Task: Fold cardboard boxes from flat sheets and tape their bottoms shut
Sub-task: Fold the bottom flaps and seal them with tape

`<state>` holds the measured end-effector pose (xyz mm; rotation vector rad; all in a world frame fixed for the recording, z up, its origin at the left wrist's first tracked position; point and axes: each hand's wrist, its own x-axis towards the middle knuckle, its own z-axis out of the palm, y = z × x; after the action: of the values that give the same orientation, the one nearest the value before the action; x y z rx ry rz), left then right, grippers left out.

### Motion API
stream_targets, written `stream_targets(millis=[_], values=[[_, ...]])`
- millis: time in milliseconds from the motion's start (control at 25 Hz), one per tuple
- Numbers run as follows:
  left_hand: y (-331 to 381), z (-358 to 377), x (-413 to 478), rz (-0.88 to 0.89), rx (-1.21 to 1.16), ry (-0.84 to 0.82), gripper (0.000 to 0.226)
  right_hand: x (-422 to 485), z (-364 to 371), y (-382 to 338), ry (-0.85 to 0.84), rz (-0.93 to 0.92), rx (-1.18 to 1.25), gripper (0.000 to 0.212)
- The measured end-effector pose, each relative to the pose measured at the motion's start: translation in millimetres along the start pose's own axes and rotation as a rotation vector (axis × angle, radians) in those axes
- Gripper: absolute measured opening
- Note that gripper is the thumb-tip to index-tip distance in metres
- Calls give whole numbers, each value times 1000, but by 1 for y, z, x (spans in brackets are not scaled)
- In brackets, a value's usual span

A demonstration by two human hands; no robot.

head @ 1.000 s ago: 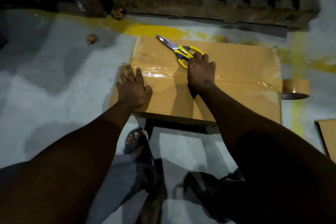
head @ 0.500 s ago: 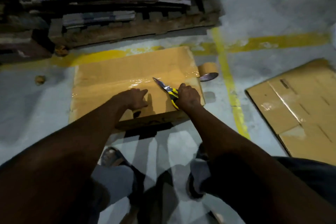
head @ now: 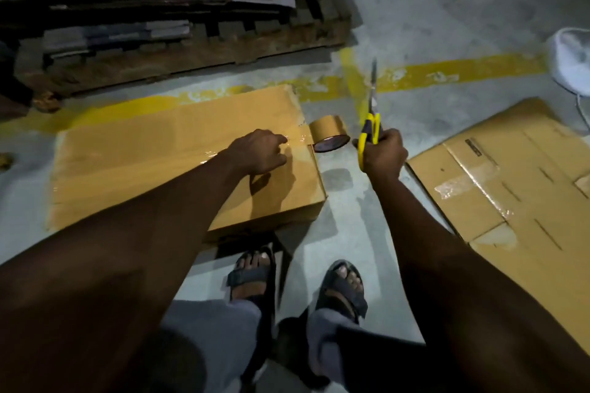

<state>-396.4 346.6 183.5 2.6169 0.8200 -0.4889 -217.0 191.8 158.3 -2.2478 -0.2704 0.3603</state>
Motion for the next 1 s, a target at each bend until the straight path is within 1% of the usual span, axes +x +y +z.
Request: stream_targets(millis=[80,200,320,440,560,600,640,680,760,800,880,1000], values=[[4,3,24,4,-41,77,52,22,1,20,-3,96,26,38],[10,6,51,-33,-75,158,51,35,20,47,-85,143,74,44],[20,10,71,15,-51,144,50,41,51,55,-142,204,198,48],[15,7,85,24,-61,148,48,39,86,49,-171,253,360,44],[7,2,97,69,-117,120,52,44,114,54,-171,374,573,41],[4,3,99,86,-135,112,52,44,117,53,-145,385,583,39],[1,4,101,102,-147,108,51,42,117,50,-79,370,552,36],[-1,6,102,119,-149,105,50,40,113,45,11,336,495,32],[-3,10,103,135,-111,86,49,43,105,42,251,271,352,28],[-1,12,102,132,-97,81,48,45,100,41,348,267,321,27],[5,10,102,126,-44,99,45,48,92,44,415,294,313,26],[18,-6,113,102,106,211,39,48,91,50,446,274,353,27]])
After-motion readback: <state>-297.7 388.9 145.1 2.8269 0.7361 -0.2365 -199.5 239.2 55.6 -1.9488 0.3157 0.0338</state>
